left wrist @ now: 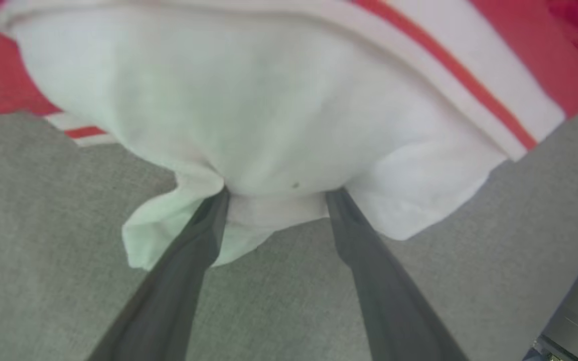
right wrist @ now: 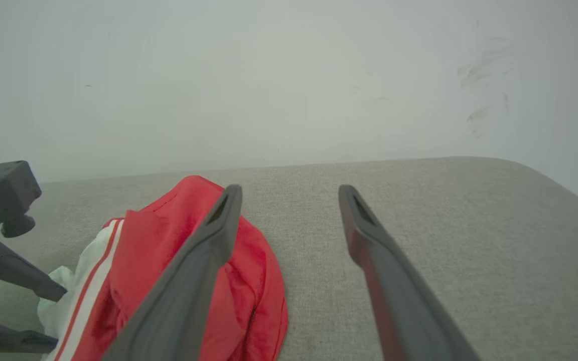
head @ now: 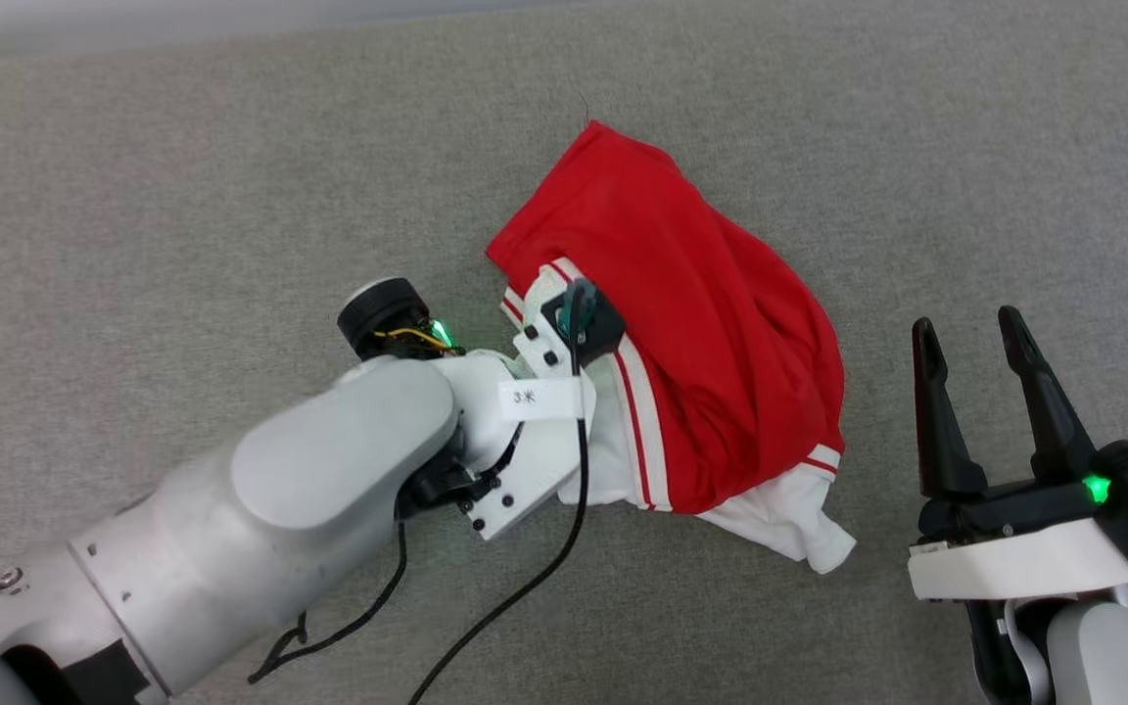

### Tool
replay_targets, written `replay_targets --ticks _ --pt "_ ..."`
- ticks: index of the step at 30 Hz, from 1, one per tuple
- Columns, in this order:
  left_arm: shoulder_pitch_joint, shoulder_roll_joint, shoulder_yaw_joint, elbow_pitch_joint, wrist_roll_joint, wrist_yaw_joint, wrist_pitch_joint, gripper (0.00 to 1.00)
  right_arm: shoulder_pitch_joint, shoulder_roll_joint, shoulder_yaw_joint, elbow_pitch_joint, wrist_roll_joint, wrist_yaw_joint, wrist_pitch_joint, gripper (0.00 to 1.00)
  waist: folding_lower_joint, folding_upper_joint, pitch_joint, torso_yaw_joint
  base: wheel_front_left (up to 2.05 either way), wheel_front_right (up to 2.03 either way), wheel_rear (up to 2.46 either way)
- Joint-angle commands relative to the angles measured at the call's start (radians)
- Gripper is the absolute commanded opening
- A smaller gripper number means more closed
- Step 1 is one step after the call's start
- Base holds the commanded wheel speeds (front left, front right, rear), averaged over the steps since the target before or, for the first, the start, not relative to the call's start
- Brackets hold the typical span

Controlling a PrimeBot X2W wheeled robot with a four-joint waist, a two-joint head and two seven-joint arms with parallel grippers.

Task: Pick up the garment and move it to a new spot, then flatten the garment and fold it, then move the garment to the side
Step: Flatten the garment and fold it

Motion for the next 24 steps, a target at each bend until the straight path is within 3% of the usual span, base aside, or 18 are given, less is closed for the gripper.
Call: replay_targets --ticks 1,6,7,8,9,12,17,24 --pt "0.033 0.005 -0.006 -0.014 0.018 -0.001 0.049 1.0 -0.022 0.002 0.002 -0.002 0.006 -0.001 -0.002 1.0 -0.0001 0.0 0.025 -0.015 0.0 0.0 0.0" --pt "0.104 0.034 -0.022 -0.047 0.045 -0.002 0.141 1.0 -0.04 0.002 0.003 0.001 0.015 -0.001 -0.002 1.0 -0.0001 0.0 0.052 -0.022 0.0 0.0 0.0" --pt "0.113 0.039 -0.024 -0.053 0.049 -0.002 0.147 0.65 -0.04 0.002 0.003 0.002 0.017 -0.001 -0.002 1.0 -0.0001 0.0 0.054 -0.022 0.0 0.0 0.0" --pt "0.118 0.043 -0.025 -0.058 0.049 -0.003 0.146 0.11 -0.042 0.002 0.001 0.004 0.019 -0.001 -0.002 1.0 -0.0001 0.0 0.055 -0.021 0.0 0.0 0.0" --pt "0.12 0.045 -0.025 -0.063 0.047 -0.003 0.141 0.0 -0.043 0.002 -0.001 0.005 0.019 -0.001 -0.002 1.0 -0.0001 0.0 0.054 -0.018 0.0 0.0 0.0" --pt "0.093 0.052 -0.019 -0.078 0.037 -0.001 0.089 0.0 -0.037 0.002 -0.005 0.009 0.015 -0.001 -0.002 1.0 -0.0001 0.0 0.041 -0.004 0.0 0.0 0.0" --pt "0.033 0.066 -0.003 -0.145 0.03 -0.001 -0.103 0.0 -0.012 0.002 -0.015 0.014 0.003 -0.001 -0.002 1.0 -0.0001 0.0 -0.013 0.035 0.0 0.0 0.0" --pt "0.028 0.169 0.018 -0.198 -0.041 -0.001 -0.291 0.0 0.028 0.002 -0.025 0.015 -0.01 -0.001 -0.002 1.0 -0.0001 0.0 -0.073 0.098 0.0 0.0 0.0"
